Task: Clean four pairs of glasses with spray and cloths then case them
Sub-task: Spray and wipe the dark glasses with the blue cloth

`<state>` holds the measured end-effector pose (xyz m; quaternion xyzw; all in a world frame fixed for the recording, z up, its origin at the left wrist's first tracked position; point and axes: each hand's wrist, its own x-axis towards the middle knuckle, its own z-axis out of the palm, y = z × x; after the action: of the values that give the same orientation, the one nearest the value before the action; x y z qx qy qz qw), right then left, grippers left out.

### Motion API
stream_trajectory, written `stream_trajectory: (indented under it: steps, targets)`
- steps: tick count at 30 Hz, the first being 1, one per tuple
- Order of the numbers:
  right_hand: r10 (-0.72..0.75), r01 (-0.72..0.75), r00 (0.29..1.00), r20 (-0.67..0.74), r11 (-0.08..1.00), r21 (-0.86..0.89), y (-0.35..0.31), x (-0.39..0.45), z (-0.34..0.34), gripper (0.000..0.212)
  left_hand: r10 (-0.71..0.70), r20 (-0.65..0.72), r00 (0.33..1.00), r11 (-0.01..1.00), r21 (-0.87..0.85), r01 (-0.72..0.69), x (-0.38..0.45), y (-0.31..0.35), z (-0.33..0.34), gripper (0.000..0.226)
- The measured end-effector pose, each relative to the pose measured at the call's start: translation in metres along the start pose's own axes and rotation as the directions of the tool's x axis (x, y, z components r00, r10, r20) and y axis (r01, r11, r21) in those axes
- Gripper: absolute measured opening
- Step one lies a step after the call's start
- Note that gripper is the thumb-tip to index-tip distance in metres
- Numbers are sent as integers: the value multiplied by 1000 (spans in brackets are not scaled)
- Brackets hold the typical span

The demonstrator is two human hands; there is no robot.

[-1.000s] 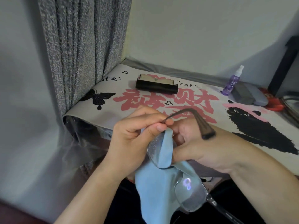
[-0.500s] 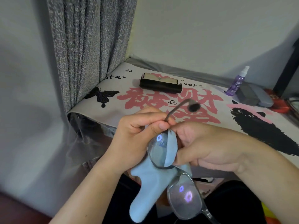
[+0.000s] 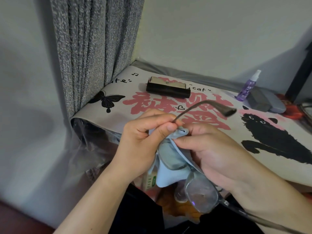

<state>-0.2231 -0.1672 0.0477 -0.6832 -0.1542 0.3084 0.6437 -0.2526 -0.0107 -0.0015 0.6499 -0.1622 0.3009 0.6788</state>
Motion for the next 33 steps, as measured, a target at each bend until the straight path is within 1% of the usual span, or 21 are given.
stream_trajectory:
  steps: [1,3,5,8,11,13,16,18,20,22,23,24,27,29,31,33]
  targets:
    - [0,0,1000,-16,1000,3,1,0,0,22,13,1,1000,1000,22,-13,1,0,-1,14]
    - [-23,21,999,-37,999,-45,0,-2,-1,18,37,3,999,998,55,-37,0,0,-2,12]
    - [-42,41,999,-12,995,-90,-3,-2,-3,10,35,-3,999,997,62,-35,-1,1,-2,12]
    - [-49,60,995,85,989,-138,-7,-1,-3,23,63,14,998,995,77,-64,-3,2,3,14]
    - [-16,24,996,83,995,-98,-6,-1,-2,21,1,0,1000,999,-40,-1,-5,2,5,14]
    - [-2,6,998,64,998,-56,-2,-4,-3,20,-10,4,1000,1000,-19,10,-4,2,5,11]
    - [-1,1,1000,-12,1000,16,6,-7,-3,22,-15,49,999,999,41,13,-2,1,4,10]
    - [-46,44,998,-51,999,-22,10,-9,-2,22,-20,68,997,997,80,14,-2,-1,3,11]
    - [-122,118,992,-33,988,-103,10,-10,-1,23,8,89,996,988,151,-21,-3,-2,4,11]
    - [-175,173,985,-1,977,-122,7,-10,-2,34,29,97,995,983,180,-46,-3,-3,6,13]
    - [-194,195,981,16,973,-123,5,-10,-4,38,28,96,995,985,165,-44,-4,-3,7,13]
    - [-212,215,977,34,967,-137,2,-10,-6,37,16,97,995,991,127,-28,-4,-2,9,14]
    - [-269,271,962,38,934,-232,-1,-7,-11,15,-48,101,994,999,-19,51,-5,-4,14,14]
    - [-297,287,955,10,914,-288,-1,-6,-11,11,-84,81,993,994,-65,90,-5,-5,16,14]
    - [-319,301,948,-6,899,-317,0,-6,-10,10,-150,70,986,980,-125,157,-4,-4,17,12]
    - [-330,307,944,-25,899,-314,0,-8,-7,17,-221,68,973,955,-188,231,-3,-1,17,13]
